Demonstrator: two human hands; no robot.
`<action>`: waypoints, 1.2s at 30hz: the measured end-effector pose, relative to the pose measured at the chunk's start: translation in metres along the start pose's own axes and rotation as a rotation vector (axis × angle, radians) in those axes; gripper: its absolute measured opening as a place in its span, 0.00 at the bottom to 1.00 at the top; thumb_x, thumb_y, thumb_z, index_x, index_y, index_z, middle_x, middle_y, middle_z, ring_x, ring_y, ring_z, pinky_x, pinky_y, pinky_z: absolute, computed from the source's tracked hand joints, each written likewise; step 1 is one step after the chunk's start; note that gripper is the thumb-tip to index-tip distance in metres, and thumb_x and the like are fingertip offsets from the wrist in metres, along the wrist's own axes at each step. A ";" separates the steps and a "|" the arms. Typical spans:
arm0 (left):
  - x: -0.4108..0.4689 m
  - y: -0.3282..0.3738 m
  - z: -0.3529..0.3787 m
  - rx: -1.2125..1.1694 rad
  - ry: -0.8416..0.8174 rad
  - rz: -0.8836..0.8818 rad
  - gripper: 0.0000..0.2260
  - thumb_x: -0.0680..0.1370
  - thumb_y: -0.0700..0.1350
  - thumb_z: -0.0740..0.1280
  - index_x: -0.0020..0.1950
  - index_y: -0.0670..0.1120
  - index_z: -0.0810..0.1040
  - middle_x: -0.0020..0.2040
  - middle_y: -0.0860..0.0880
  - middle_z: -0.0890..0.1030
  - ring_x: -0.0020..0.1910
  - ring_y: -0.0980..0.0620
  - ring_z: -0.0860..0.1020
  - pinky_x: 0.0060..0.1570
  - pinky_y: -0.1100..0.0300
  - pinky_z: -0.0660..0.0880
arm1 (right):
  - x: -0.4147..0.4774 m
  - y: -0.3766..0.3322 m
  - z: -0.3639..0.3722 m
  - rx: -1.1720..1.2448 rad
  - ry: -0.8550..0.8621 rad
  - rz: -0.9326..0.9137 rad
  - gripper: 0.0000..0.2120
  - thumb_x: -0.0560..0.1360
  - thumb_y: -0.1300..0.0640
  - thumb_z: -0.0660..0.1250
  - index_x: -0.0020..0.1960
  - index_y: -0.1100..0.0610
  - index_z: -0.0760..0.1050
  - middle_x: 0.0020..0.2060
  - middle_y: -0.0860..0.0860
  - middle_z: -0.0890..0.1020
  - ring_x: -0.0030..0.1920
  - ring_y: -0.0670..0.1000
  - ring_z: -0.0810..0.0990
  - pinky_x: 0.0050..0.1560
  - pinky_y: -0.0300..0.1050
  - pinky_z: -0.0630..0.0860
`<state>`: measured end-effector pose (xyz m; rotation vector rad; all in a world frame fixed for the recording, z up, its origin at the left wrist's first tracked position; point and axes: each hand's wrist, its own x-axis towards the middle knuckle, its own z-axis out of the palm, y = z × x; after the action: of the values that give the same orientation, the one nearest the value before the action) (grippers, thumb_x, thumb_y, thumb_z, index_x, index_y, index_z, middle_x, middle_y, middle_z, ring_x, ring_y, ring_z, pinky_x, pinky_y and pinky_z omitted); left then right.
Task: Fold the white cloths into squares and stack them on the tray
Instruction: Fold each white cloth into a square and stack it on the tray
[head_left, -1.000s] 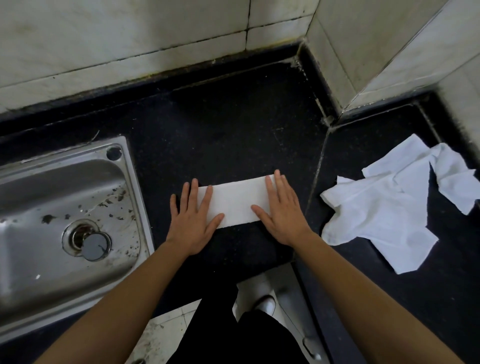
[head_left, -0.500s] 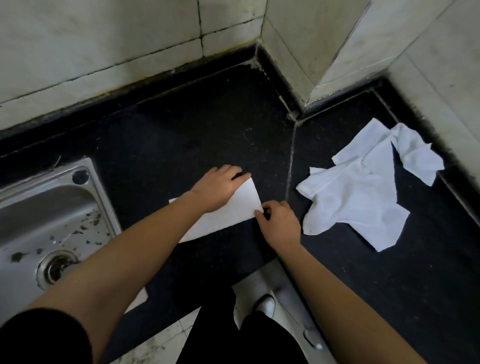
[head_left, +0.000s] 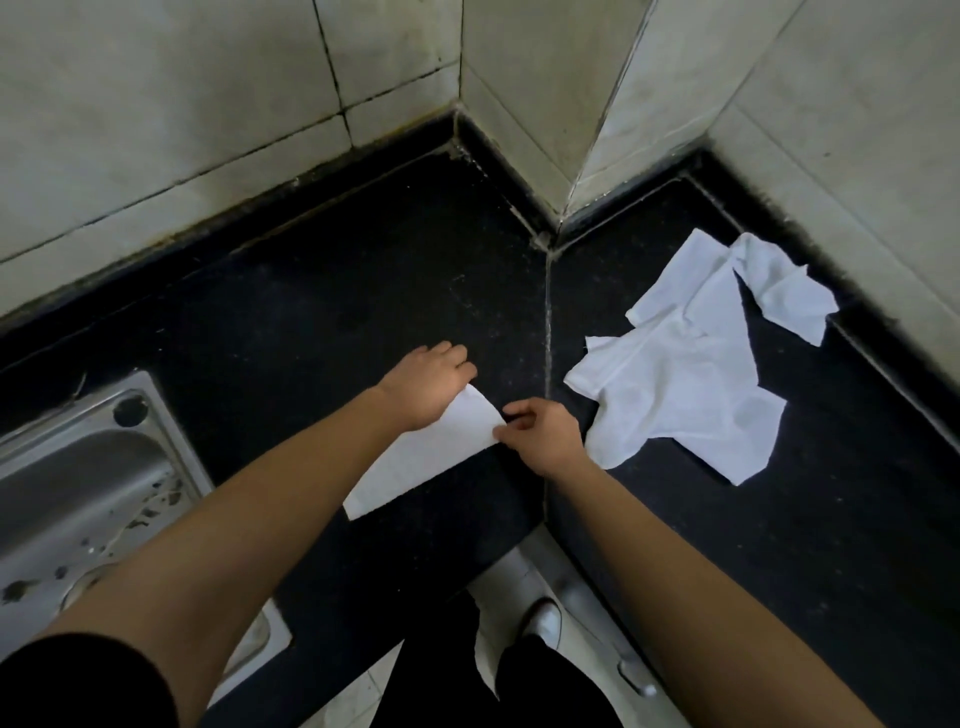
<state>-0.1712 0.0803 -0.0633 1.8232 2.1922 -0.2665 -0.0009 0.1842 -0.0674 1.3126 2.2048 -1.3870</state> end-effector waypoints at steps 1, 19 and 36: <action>-0.003 -0.002 -0.004 -0.041 0.014 -0.028 0.18 0.79 0.37 0.63 0.68 0.46 0.73 0.64 0.46 0.72 0.61 0.48 0.71 0.59 0.54 0.71 | 0.001 -0.004 -0.005 0.018 -0.013 -0.001 0.14 0.73 0.55 0.75 0.57 0.53 0.81 0.43 0.46 0.83 0.49 0.48 0.83 0.58 0.45 0.78; -0.110 0.001 -0.079 -0.372 0.823 -0.337 0.07 0.73 0.40 0.73 0.50 0.44 0.83 0.47 0.48 0.81 0.47 0.50 0.76 0.43 0.57 0.74 | -0.050 -0.094 -0.088 -0.205 0.255 -0.883 0.06 0.75 0.52 0.72 0.51 0.50 0.82 0.41 0.47 0.80 0.39 0.45 0.79 0.42 0.39 0.77; -0.191 0.139 0.106 -0.406 0.366 -0.313 0.09 0.69 0.40 0.76 0.49 0.44 0.84 0.49 0.47 0.79 0.48 0.45 0.78 0.39 0.54 0.76 | -0.077 0.088 0.017 -0.667 -0.118 -0.941 0.05 0.70 0.60 0.72 0.46 0.54 0.81 0.46 0.52 0.79 0.43 0.55 0.80 0.37 0.52 0.80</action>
<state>0.0072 -0.1049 -0.0961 1.3889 2.5364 0.4589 0.1072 0.1407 -0.0840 -0.0647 2.9239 -0.7033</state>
